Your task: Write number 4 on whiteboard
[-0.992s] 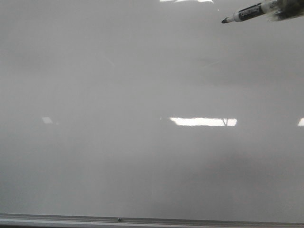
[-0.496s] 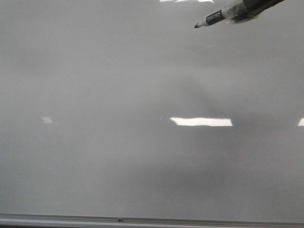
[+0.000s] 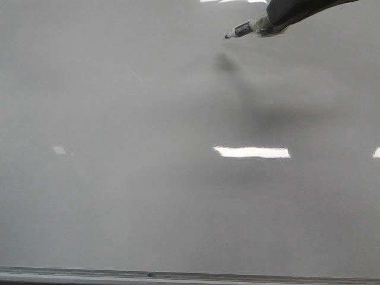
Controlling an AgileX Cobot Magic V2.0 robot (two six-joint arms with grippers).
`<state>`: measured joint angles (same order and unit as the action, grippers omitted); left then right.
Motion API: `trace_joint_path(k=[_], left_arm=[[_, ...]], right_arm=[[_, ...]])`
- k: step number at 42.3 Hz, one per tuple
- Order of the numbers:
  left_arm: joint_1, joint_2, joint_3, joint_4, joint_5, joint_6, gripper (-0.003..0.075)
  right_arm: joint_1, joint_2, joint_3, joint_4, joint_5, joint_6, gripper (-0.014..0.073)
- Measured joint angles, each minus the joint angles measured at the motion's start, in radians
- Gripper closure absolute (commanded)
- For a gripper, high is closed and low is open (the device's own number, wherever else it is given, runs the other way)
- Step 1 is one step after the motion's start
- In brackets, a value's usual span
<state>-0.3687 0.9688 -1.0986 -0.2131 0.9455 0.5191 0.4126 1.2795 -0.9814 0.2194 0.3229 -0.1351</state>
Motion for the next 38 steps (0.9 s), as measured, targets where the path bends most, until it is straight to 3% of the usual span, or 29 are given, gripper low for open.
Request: trace_joint_path(k=[22,38], left_arm=[[0.0,0.0,0.0,0.0,0.0,0.0,0.0282],[0.0,0.0,0.0,-0.002,0.0,0.0,0.0281]], right_arm=[[0.0,0.101,-0.063,-0.028,-0.001,0.0,0.0643],[0.062,0.158,-0.063,-0.051,0.039,0.0,0.0643]])
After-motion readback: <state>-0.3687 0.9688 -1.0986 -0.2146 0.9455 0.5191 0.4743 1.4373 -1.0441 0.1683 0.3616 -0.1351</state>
